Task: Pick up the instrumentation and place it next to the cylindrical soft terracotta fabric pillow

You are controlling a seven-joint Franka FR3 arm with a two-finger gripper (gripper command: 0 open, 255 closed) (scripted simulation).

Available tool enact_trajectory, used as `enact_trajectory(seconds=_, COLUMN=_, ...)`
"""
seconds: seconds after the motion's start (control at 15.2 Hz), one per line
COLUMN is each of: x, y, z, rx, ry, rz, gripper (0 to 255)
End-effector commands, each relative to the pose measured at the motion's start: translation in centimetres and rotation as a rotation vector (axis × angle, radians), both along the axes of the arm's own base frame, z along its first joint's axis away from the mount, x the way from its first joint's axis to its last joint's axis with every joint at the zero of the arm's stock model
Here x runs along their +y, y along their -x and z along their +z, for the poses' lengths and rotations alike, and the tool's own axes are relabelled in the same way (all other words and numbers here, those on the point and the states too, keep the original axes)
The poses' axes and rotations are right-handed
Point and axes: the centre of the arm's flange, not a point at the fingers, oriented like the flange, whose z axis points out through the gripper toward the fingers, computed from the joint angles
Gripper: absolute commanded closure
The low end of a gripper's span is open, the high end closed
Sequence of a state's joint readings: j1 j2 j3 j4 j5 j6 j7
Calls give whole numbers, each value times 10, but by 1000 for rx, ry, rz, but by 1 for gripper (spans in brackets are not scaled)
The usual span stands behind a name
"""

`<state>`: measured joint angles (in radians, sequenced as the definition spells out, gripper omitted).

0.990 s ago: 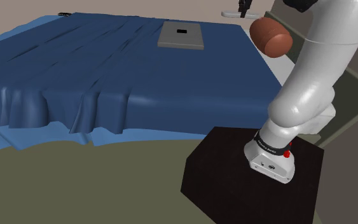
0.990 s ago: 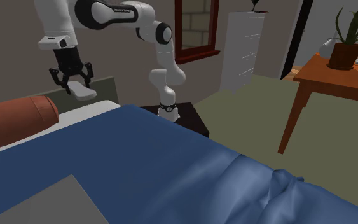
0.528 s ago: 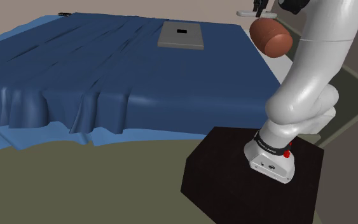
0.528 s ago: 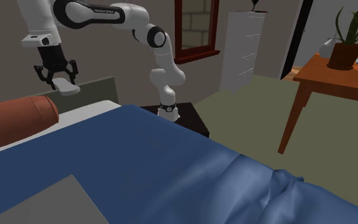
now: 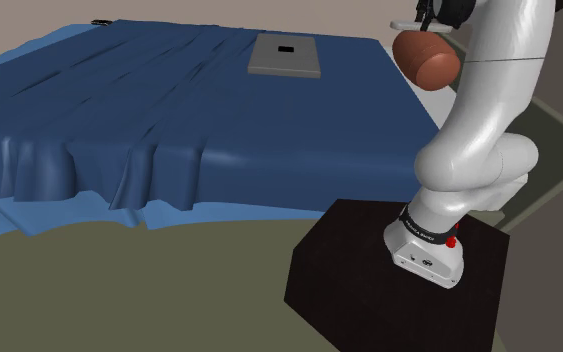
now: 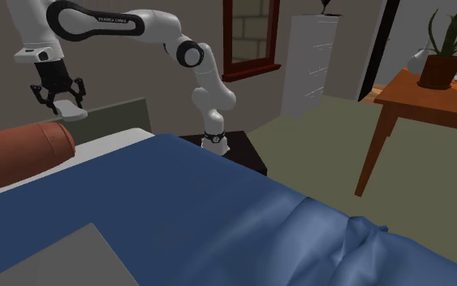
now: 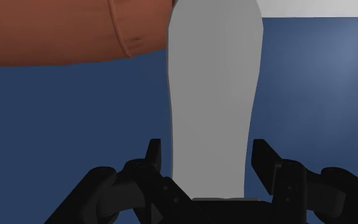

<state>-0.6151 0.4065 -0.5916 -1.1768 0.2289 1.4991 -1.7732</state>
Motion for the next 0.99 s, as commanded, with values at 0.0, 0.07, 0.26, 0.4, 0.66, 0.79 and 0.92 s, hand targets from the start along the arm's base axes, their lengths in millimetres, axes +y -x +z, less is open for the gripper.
enact_trajectory(seconds=0.0, x=-1, y=0, z=-10, rx=0, ry=1, rz=1, gripper=255)
enact_trajectory(seconds=0.07, x=-1, y=0, z=-15, rx=0, ry=1, rz=1, gripper=255)
enact_trajectory(seconds=0.26, x=-1, y=0, z=-31, rx=0, ry=1, rz=1, gripper=255)
enact_trajectory(seconds=0.4, x=-1, y=0, z=-41, rx=0, ry=1, rz=1, gripper=255)
enact_trajectory(seconds=0.66, x=-1, y=0, z=-62, rx=0, ry=1, rz=1, gripper=255)
enact_trajectory(seconds=0.79, x=-1, y=0, z=-73, rx=0, ry=1, rz=1, gripper=255)
enact_trajectory(seconds=0.92, x=-1, y=0, z=-83, rx=0, ry=1, rz=1, gripper=255)
